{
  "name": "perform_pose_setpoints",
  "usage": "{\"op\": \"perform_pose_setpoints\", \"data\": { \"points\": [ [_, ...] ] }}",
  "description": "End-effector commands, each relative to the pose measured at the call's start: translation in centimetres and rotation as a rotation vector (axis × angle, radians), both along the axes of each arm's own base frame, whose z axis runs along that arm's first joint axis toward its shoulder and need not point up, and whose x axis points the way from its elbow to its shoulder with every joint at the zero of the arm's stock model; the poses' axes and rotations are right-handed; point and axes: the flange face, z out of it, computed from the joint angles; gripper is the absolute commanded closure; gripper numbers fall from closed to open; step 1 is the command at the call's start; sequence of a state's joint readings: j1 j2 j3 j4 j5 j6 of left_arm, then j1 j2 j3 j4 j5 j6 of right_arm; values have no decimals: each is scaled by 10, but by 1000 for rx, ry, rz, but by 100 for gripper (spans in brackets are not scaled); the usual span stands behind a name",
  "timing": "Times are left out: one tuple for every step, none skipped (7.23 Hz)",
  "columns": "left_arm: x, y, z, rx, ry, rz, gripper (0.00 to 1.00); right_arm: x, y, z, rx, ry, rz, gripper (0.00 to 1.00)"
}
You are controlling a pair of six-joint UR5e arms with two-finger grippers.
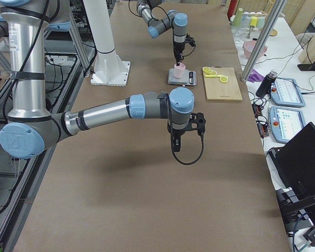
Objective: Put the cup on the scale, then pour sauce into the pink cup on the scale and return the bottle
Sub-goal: 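Carry the pink cup with the left gripper onto the scale, then release the cup and withdraw the left arm while the right arm reaches for the bottle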
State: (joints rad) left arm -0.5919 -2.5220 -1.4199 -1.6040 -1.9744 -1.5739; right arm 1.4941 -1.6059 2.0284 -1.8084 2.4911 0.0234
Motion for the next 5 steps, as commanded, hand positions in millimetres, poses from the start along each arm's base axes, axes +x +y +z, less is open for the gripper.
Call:
{"op": "perform_pose_setpoints", "data": {
  "points": [
    [-1,0,-1,4,0,0,3,-28,21,-77,59,-89,-1,0],
    [-1,0,1,4,-1,1,3,-46,27,-101,82,-122,24,0],
    [-5,0,0,9,4,-1,3,-74,33,-123,76,-154,58,0],
    [-7,0,5,9,0,0,2,-103,48,-143,97,-171,106,0],
    [-19,3,12,19,5,-8,2,-133,61,-156,91,-206,171,0]
  ]
}}
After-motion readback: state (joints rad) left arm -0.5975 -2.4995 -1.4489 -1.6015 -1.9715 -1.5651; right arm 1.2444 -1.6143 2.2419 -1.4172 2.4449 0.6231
